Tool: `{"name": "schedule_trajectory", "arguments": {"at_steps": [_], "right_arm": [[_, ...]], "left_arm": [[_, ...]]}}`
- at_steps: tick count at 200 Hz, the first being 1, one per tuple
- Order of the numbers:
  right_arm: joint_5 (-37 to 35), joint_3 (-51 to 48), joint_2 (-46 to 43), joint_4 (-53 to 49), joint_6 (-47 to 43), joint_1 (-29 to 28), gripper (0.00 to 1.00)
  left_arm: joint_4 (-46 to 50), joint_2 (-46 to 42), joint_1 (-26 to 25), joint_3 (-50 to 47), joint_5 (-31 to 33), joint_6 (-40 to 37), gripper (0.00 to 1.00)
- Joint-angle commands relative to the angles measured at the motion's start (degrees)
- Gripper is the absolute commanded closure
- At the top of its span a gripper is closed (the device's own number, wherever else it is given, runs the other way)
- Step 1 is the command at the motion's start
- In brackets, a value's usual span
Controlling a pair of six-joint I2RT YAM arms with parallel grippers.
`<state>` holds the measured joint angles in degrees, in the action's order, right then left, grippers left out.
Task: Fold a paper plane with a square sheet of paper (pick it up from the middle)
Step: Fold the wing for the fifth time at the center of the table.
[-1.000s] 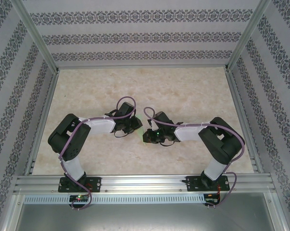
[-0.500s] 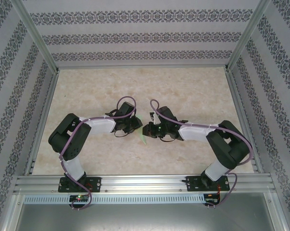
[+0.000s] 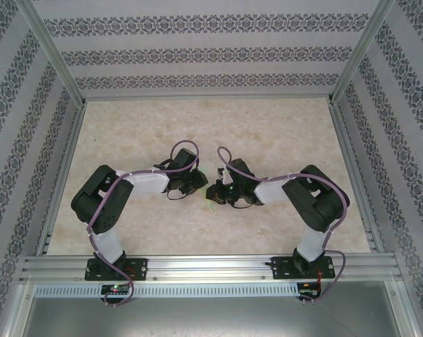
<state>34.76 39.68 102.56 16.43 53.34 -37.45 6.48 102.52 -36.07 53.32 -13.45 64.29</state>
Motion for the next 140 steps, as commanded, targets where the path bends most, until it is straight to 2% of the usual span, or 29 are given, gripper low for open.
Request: {"name": "schedule_trajectory", "arguments": {"at_steps": [1,50,71,103,140], "right_arm": [[3.6,-2.4,1.9,6.1,2.8,0.4,0.93],[4.4,-4.9,3.7,6.7,3.0,0.3,0.93],[4.2,-5.5,1.7,5.4,2.6,-0.1,0.93],[3.6,-3.0,-2.9,-3.9,-2.4,-0.5,0.93],[4.8,-2.8,-2.2,-4.5,-2.9,-1.2,0.92]], "left_arm": [[1.7,0.8,-0.3,1.2,-0.1,-1.5,0.74],[2.2,0.6,-0.3,1.1,0.4,-1.4,0.74],[2.1,0.8,-0.2,1.1,0.3,-1.3,0.74],[2.1,0.9,-0.2,1.1,0.3,-1.1,0.74],[2.1,1.3,-0.2,1.3,0.1,-0.9,0.74]]}}
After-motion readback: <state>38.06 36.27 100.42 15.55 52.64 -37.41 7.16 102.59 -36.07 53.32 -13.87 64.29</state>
